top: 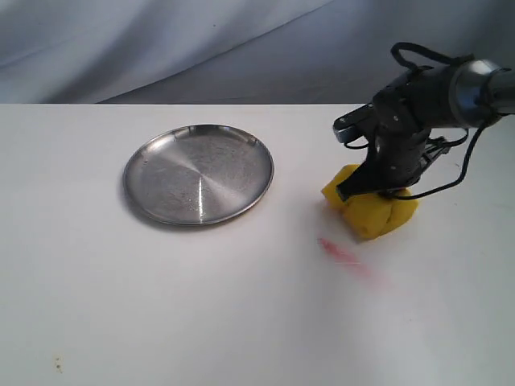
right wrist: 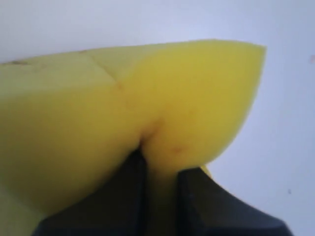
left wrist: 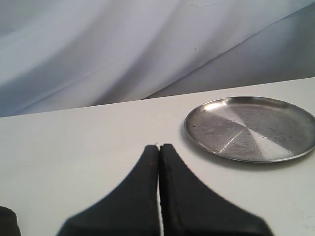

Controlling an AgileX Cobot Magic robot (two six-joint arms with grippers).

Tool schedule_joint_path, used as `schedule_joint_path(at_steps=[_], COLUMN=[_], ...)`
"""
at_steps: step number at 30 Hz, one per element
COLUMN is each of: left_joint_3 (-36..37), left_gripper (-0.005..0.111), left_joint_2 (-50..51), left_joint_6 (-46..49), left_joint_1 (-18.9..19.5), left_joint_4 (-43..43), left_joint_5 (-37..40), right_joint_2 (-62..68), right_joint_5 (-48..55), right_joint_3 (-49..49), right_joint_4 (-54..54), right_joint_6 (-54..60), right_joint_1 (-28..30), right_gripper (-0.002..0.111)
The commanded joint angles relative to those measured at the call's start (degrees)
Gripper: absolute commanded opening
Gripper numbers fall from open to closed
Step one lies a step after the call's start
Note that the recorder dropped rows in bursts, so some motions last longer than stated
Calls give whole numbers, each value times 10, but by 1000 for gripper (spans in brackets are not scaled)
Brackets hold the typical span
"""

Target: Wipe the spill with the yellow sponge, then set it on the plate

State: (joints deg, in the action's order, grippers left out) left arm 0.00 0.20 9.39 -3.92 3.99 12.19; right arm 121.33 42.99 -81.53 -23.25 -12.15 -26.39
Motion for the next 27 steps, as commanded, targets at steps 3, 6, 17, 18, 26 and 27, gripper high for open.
schedule_joint_path(at_steps=[3,6,17,18,26,27], left_joint_3=[0,0,0,0,0,0], left_gripper=[0,0,0,0,0,0], left_joint_2=[-2,-2,-2,-2,-2,-2], left_joint_6=[-2,-2,-2,-2,-2,-2], left_joint_1=[0,0,0,0,0,0], left_joint_4=[0,0,0,0,0,0], left_joint_5=[-4,-4,-4,-4,-4,-4], right_joint_2=[12,12,-71,-71,-69,-69], right_joint_5=[49,92,70,65,7,3], right_joint_3=[-28,-27,69,69,69,69], right_joint_4=[63,200,233,233,151,146], right_joint_6=[57,143,143,143,116,116], right_joint_1=[37,-7,-239,-239,-151,-131], right_gripper=[0,0,0,0,0,0])
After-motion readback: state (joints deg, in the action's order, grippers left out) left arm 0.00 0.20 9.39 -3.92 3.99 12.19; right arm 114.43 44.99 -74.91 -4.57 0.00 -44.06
